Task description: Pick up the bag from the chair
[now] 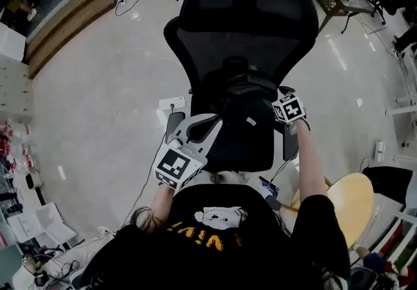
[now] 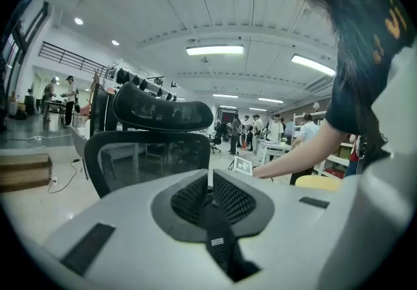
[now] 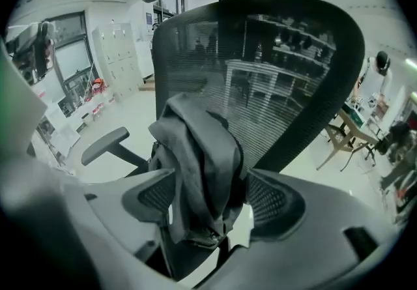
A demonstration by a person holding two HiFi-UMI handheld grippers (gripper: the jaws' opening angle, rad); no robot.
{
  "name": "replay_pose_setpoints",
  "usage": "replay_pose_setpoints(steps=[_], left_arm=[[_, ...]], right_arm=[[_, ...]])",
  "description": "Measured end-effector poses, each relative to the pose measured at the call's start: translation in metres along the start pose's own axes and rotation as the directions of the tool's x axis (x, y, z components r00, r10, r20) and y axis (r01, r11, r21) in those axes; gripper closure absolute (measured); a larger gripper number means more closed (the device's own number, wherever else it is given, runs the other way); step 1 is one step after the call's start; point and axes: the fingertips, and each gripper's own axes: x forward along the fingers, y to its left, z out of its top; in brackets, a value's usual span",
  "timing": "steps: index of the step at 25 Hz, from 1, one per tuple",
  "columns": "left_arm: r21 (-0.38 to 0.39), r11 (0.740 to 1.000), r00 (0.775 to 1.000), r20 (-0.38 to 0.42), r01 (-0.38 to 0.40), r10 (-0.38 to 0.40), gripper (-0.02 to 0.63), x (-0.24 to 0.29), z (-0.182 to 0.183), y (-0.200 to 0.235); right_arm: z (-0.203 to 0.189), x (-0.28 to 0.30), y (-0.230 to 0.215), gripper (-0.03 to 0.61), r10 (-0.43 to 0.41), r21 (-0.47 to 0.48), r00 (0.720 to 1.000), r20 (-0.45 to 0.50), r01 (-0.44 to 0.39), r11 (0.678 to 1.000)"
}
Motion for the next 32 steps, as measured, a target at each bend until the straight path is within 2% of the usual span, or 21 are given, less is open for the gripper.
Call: replay_pose_setpoints(steps=[5,8,10,15,19,22,26,32], left_arm=[[0.011,0.999,0.997,-0.047,-0.053,0.053,0.583,0.015,-0.005,0.004],[0.015,0.997,0.995,-0.067,-0.077,0.078,0.583,0.019,-0.008,0.003],[0.011,0.996,0.993,-0.071,-0.091,0.091,0.583,0.018,-0.009,0.001],[0.010,0.995,0.992,-0.071,-0.103,0.104,0.583,0.019,-0.009,-0.004],[0.021,0.994,0.991,-0.066,-0.111,0.112,0.583,0.028,-0.004,-0.009],[0.037,0.992,0.991,-0.057,-0.120,0.122,0.583,0.026,0.005,-0.012],[0.046,0.986,0.985,-0.064,-0.158,0.160,0.583,0.019,0.007,-0.009],[0.034,0.970,0.966,-0.089,-0.241,0.243,0.583,0.007,-0.010,-0.008]], right_arm=[[-0.001,0.029,0.003,0.250,0.081,-0.015,0.997,-0.008,-0.081,0.997],[-0.004,0.043,0.003,0.253,0.076,0.044,0.997,0.007,-0.076,0.996],[-0.005,0.045,0.007,0.339,0.063,0.105,0.998,0.019,-0.065,0.992],[-0.002,0.036,0.033,0.429,0.128,0.126,0.991,0.031,-0.131,0.983],[0.005,0.014,0.047,0.485,0.150,0.145,0.986,0.072,-0.159,0.976],[0.017,-0.012,0.075,0.509,0.184,0.149,0.974,0.132,-0.203,0.968],[0.031,-0.046,0.102,0.515,0.196,0.216,0.956,0.218,-0.243,0.946],[0.039,-0.097,0.108,0.515,0.195,0.274,0.931,0.307,-0.283,0.919]])
